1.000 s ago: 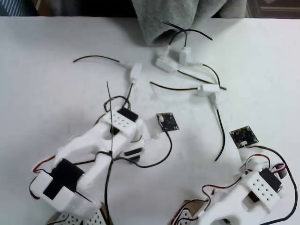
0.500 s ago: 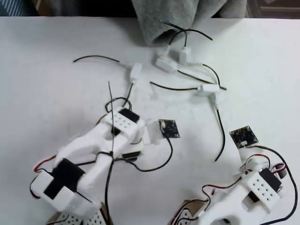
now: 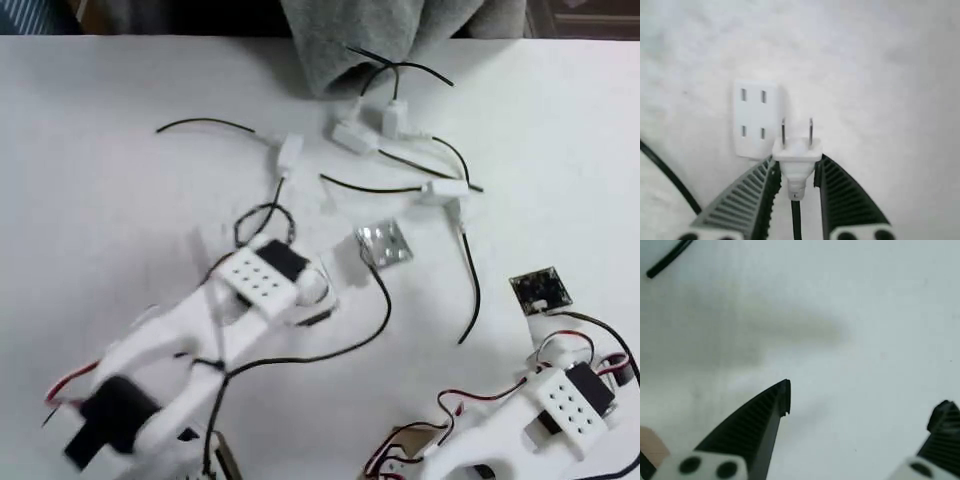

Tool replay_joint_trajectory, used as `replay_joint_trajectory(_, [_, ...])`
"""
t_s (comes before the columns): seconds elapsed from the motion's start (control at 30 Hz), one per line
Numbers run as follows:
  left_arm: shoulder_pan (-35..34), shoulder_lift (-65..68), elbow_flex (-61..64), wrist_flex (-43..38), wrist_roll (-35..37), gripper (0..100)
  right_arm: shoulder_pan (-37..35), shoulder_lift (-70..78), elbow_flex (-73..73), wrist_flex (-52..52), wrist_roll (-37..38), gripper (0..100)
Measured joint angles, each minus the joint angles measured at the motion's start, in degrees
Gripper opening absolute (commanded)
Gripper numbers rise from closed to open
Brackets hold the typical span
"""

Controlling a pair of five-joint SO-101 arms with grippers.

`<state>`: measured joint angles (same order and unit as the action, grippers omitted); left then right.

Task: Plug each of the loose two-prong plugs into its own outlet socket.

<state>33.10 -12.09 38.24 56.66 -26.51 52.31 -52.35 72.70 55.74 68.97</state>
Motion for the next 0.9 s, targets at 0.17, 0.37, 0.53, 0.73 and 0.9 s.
replay_joint_trajectory(0.17, [-0.09,-12.48,8.26,-9.67,7.91,2,2.64,0.0,-0.88,0.0,0.0,41.9])
replay_joint_trajectory(0.37, [-0.09,-31.74,26.99,-26.99,13.19,2,3.6,0.0,-2.64,0.0,0.0,41.9])
replay_joint_trajectory(0.53, [-0.09,-47.12,40.88,-38.33,13.8,2,1.76,0.0,-2.73,0.0,-2.55,41.9])
replay_joint_trajectory(0.73, [-0.09,-61.71,53.98,-51.43,13.89,2,-3.6,0.0,-2.99,0.0,-10.2,41.9])
replay_joint_trajectory(0.9, [-0.09,-70.42,59.08,-57.14,13.89,2,-10.11,-5.19,-8.53,3.25,-19.25,41.8])
